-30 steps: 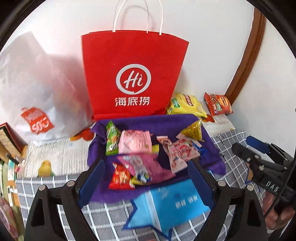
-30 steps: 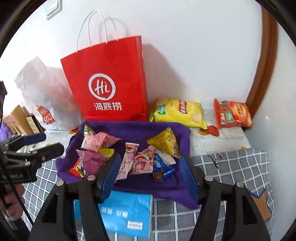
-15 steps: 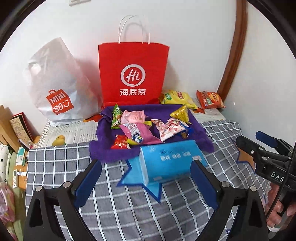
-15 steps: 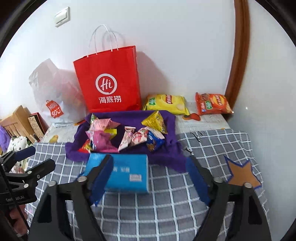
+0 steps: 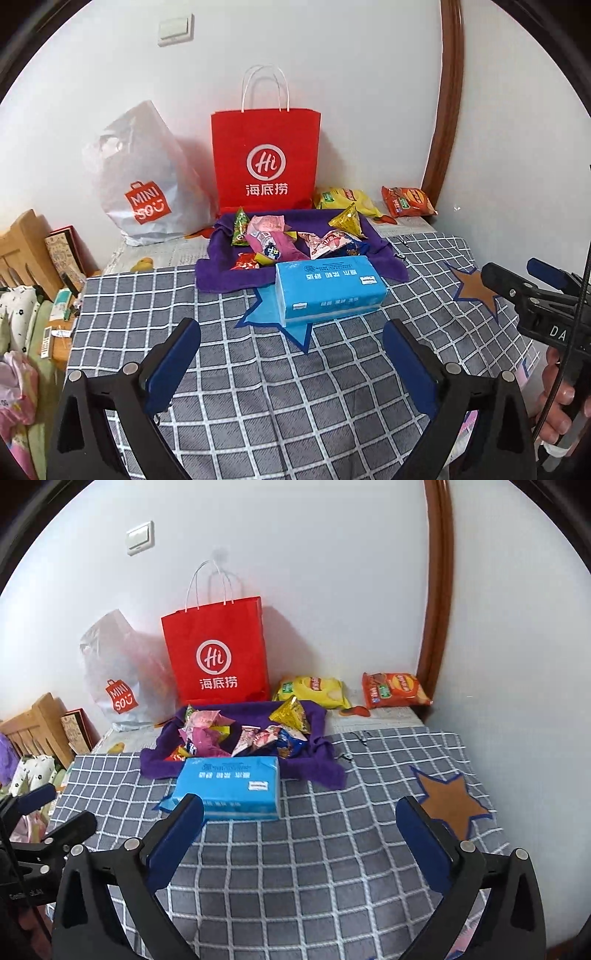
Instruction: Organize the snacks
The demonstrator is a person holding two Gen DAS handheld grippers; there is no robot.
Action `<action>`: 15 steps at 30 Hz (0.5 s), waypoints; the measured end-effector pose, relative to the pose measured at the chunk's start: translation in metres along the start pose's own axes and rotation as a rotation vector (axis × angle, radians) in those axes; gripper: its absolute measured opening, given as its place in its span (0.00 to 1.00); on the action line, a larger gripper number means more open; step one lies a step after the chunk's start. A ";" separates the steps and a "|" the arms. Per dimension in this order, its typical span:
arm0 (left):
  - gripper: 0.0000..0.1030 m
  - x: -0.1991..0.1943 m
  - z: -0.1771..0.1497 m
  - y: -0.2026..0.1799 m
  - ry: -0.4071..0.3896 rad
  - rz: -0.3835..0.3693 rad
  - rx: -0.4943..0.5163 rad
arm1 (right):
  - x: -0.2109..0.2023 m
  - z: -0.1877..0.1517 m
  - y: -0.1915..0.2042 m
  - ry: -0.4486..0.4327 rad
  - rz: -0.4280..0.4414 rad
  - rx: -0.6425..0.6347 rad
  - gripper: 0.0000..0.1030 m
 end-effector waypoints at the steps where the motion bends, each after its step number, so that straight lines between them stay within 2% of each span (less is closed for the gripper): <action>1: 0.97 -0.004 0.000 0.001 -0.005 -0.001 -0.004 | -0.004 -0.001 -0.001 -0.001 -0.003 0.003 1.00; 15: 0.97 -0.036 -0.007 -0.003 -0.036 0.011 -0.002 | -0.044 -0.012 0.004 -0.037 0.024 0.013 1.00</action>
Point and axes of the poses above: each gripper's, at about its wrist camera, not at the fingertips, and x roughly the way its jaws point, y to its left, z to its top, the point moved 6 cm from there along x, roughly the way its jaws point, and after that the axes turned 15 degrees about -y, right-handed, at the moved point
